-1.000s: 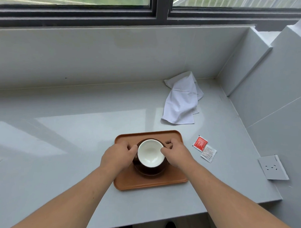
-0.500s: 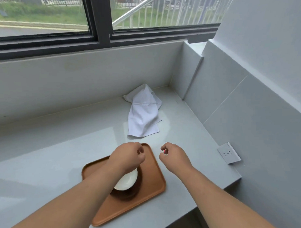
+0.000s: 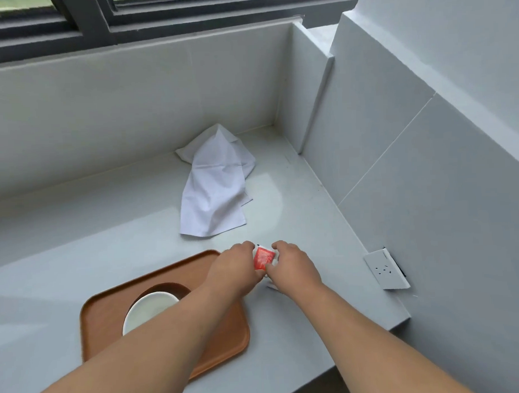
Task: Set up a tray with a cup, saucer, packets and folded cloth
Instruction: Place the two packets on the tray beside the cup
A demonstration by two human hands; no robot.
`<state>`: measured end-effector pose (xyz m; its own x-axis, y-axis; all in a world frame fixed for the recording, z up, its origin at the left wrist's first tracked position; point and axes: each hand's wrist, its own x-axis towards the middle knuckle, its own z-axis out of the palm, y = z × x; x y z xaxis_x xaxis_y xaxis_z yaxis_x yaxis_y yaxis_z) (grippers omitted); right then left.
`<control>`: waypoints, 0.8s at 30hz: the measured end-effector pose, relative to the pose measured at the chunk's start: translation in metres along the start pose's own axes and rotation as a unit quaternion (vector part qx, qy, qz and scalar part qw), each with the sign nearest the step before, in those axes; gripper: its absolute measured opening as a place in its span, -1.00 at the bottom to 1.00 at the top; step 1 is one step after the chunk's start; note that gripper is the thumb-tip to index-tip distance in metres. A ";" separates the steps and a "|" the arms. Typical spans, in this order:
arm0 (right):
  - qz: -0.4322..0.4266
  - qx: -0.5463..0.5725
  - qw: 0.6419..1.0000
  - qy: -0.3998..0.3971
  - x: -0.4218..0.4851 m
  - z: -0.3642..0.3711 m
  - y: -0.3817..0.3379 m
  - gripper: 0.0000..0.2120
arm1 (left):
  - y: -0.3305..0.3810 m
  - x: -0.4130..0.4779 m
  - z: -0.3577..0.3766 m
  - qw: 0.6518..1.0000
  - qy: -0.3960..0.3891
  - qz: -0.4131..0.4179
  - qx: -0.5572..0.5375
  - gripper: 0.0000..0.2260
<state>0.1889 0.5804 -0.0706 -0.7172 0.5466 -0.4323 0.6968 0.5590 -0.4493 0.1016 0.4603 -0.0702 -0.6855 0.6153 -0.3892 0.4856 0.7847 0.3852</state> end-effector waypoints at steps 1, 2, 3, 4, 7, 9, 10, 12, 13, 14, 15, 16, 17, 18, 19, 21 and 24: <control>-0.005 -0.003 1.000 -0.007 0.005 0.002 0.002 -0.52 | 0.003 0.005 0.004 1.000 0.005 -0.008 0.006 -0.53; -0.010 -0.008 1.000 -0.012 0.010 0.003 0.004 -0.53 | 0.004 0.009 0.007 1.000 0.009 -0.015 0.011 -0.57; -0.014 -0.012 1.000 -0.014 0.015 0.004 0.006 -0.55 | 0.006 0.013 0.010 1.000 0.011 -0.021 0.012 -0.61; -0.015 -0.013 1.000 -0.016 0.018 0.005 0.007 -0.58 | 0.007 0.016 0.011 1.000 0.012 -0.026 0.009 -0.62; -0.003 -0.005 1.000 -0.023 0.028 0.003 0.009 -0.68 | 0.008 0.025 0.012 0.999 0.004 -0.042 -0.010 -0.61; 0.000 -0.005 1.000 -0.029 0.033 0.000 0.008 -0.77 | 0.007 0.028 0.010 0.998 -0.010 -0.051 -0.021 -0.63; -0.004 -0.006 0.999 -0.032 0.035 -0.001 0.007 -0.81 | 0.007 0.029 0.008 0.998 -0.017 -0.051 -0.022 -0.66; -0.015 -0.004 0.999 -0.032 0.036 -0.003 0.004 -0.87 | 0.006 0.030 0.006 0.998 -0.027 -0.051 -0.019 -0.75; -0.021 -0.005 0.999 -0.029 0.036 -0.004 0.002 -0.87 | 0.006 0.030 0.005 0.998 -0.031 -0.053 -0.018 -0.78; -0.025 -0.010 0.999 -0.023 0.035 -0.005 0.001 -0.84 | 0.006 0.029 0.005 0.998 -0.032 -0.055 -0.019 -0.78; -0.023 -0.022 0.999 -0.014 0.034 -0.005 0.000 -0.78 | 0.006 0.029 0.005 0.998 -0.031 -0.058 -0.021 -0.75; -0.016 -0.039 0.999 -0.001 0.033 -0.005 -0.001 -0.73 | 0.007 0.028 0.005 0.997 -0.028 -0.062 -0.024 -0.70; -0.003 -0.056 0.998 0.012 0.032 -0.005 -0.002 -0.71 | 0.007 0.028 0.006 0.997 -0.024 -0.065 -0.024 -0.65; 0.011 -0.069 0.997 0.017 0.031 -0.005 -0.002 -0.71 | 0.008 0.028 0.006 0.997 -0.021 -0.065 -0.020 -0.62; 0.023 -0.077 0.997 0.012 0.031 -0.004 -0.002 -0.72 | 0.008 0.028 0.006 0.998 -0.019 -0.065 -0.013 -0.62; 0.026 -0.072 0.997 -0.012 0.031 -0.002 -0.001 -0.76 | 0.009 0.030 0.008 0.998 -0.019 -0.063 -0.002 -0.67; 0.007 -0.051 0.998 -0.027 0.032 0.001 -0.001 -0.86 | 0.010 0.031 0.009 0.998 -0.024 -0.065 -0.001 -0.75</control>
<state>0.1657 0.5968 -0.0846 -0.7046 0.5218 -0.4809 0.7016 0.6139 -0.3618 0.0901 0.4876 -0.0856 -0.7160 0.5119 -0.4748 0.3937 0.8576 0.3310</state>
